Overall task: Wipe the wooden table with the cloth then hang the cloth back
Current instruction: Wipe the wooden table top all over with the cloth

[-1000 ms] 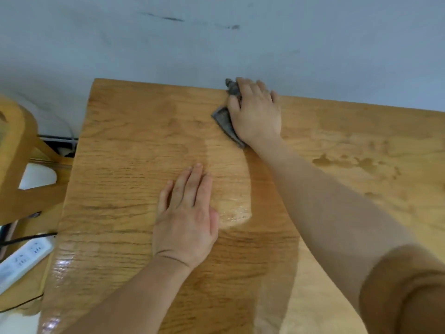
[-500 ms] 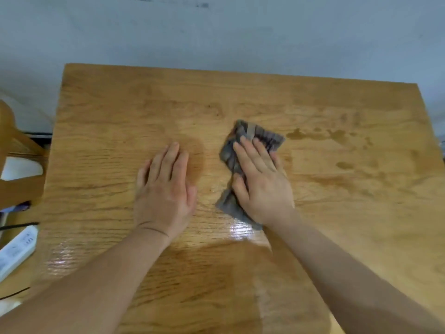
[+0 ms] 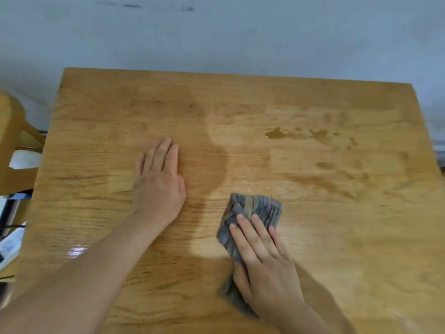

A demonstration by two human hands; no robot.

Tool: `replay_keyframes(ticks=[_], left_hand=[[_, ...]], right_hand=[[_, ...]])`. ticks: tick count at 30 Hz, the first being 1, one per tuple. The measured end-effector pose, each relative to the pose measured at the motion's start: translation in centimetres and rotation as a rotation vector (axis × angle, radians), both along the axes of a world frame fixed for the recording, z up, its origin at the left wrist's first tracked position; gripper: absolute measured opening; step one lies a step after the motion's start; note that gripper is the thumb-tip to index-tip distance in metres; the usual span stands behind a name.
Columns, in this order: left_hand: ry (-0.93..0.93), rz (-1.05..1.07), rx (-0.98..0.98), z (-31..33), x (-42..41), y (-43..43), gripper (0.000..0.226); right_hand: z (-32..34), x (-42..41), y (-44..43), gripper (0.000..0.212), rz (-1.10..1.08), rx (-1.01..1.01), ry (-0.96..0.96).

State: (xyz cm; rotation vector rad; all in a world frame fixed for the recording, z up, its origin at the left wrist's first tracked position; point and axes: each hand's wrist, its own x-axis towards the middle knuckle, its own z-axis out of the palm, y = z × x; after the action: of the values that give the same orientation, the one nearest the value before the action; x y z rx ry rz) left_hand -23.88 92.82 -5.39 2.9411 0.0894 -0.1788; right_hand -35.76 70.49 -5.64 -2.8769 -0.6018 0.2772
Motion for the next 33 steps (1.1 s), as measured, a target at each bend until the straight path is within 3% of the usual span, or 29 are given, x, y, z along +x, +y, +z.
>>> replay_keyframes(ticks=[5, 14, 18, 22, 24, 27, 33], left_hand=[[-0.046, 0.066, 0.002, -0.4, 2.3, -3.1, 0.059], [-0.079, 0.066, 0.005, -0.9, 2.6, -2.9, 0.058], [-0.072, 0.064, 0.005, -0.8, 2.2, -2.9, 0.059], [-0.051, 0.067, 0.011, -0.5, 2.3, -2.8, 0.061], [-0.054, 0.057, 0.015, -0.5, 2.3, -2.8, 0.062], [-0.053, 0.056, 0.014, -0.5, 2.3, -2.9, 0.062], [-0.090, 0.055, 0.014, -0.7, 2.0, -2.9, 0.060]], right_hand=[[0.2, 3.1, -1.0, 0.059, 0.159, 0.038, 0.011], [-0.8, 27.8, 7.3, 0.059, -0.140, 0.099, -0.063], [-0.9, 20.6, 7.1, 0.057, -0.189, 0.156, -0.082], [-0.1, 6.0, 2.0, 0.053, 0.023, 0.121, -0.038], [0.3, 2.7, -1.2, 0.054, 0.124, 0.087, 0.002], [0.0, 4.8, -2.5, 0.054, 0.171, 0.131, -0.004], [-0.8, 21.2, 5.3, 0.058, -0.211, 0.183, -0.089]])
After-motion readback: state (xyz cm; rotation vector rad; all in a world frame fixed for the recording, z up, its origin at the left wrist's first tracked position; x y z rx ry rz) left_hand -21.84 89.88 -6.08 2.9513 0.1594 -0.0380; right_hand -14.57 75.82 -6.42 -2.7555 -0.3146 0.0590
